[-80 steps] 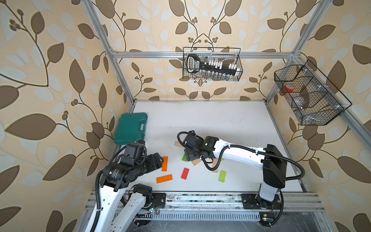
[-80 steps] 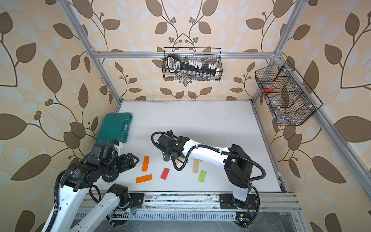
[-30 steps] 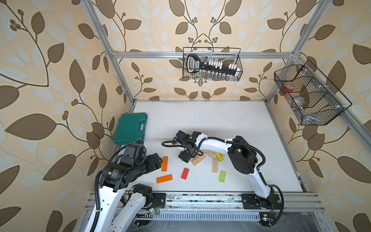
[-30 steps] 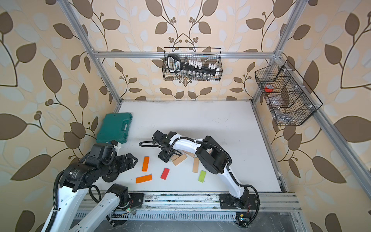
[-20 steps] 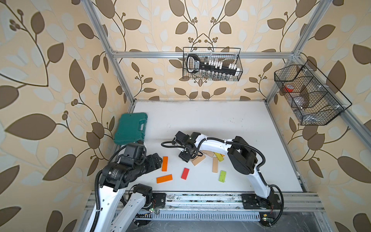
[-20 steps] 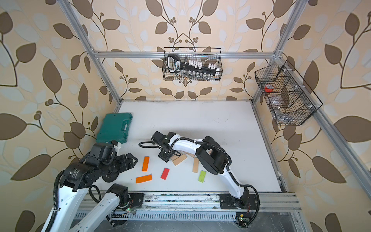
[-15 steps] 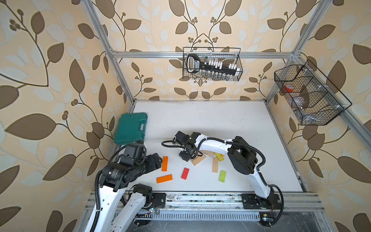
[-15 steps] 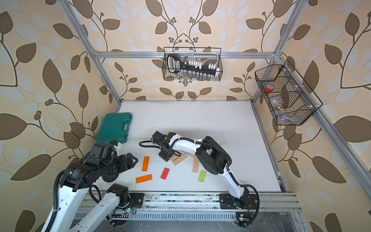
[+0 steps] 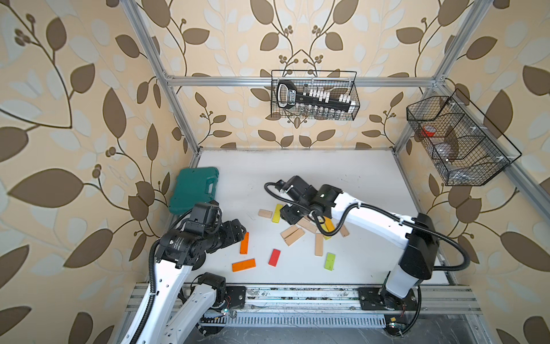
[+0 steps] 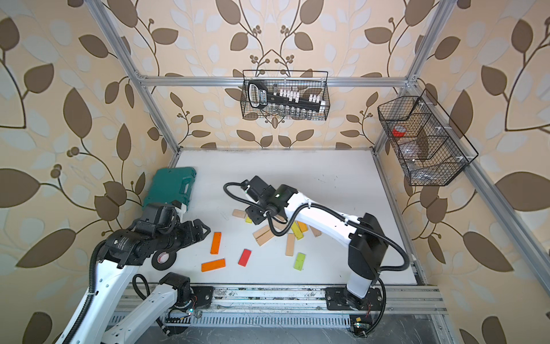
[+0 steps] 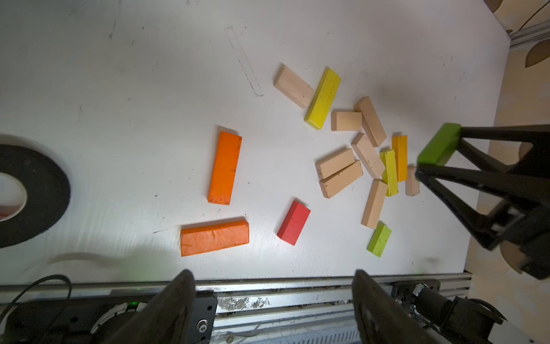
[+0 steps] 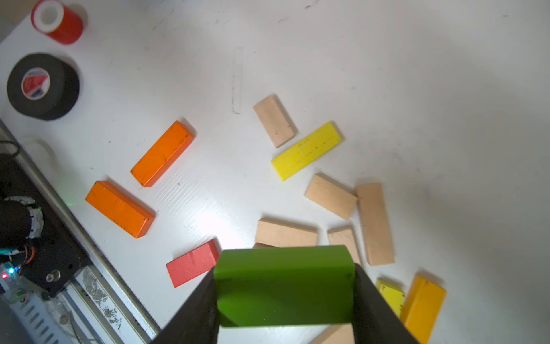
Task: Assemble a giraffe with building blocks
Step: Pick up the building block from the center of the board, then place the building block at the center of the board.
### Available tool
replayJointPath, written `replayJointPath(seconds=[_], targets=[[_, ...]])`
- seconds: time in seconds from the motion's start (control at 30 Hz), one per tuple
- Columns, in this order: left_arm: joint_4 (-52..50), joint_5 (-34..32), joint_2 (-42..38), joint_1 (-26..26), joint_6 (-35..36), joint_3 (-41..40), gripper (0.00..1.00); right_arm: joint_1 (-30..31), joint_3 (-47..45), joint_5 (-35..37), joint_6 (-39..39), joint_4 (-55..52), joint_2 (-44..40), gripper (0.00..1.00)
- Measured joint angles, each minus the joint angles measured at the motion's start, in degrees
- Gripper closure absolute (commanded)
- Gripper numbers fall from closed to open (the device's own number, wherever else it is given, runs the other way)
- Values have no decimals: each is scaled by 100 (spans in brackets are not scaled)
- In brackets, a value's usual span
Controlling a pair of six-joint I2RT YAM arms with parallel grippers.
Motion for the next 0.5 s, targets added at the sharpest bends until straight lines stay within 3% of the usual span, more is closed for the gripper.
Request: replayJointPath(seconds=[0.13, 0.3, 0.5], targets=[[557, 188, 474, -286, -4, 0, 18, -1016, -313, 7, 271, -2, -424, 49], [1296, 214, 1252, -1036, -22, 74, 17, -2146, -396, 7, 498, -2, -446, 49], [2229, 219, 2175, -1635, -55, 186, 17, -2868, -133, -22, 597, 35, 2, 49]])
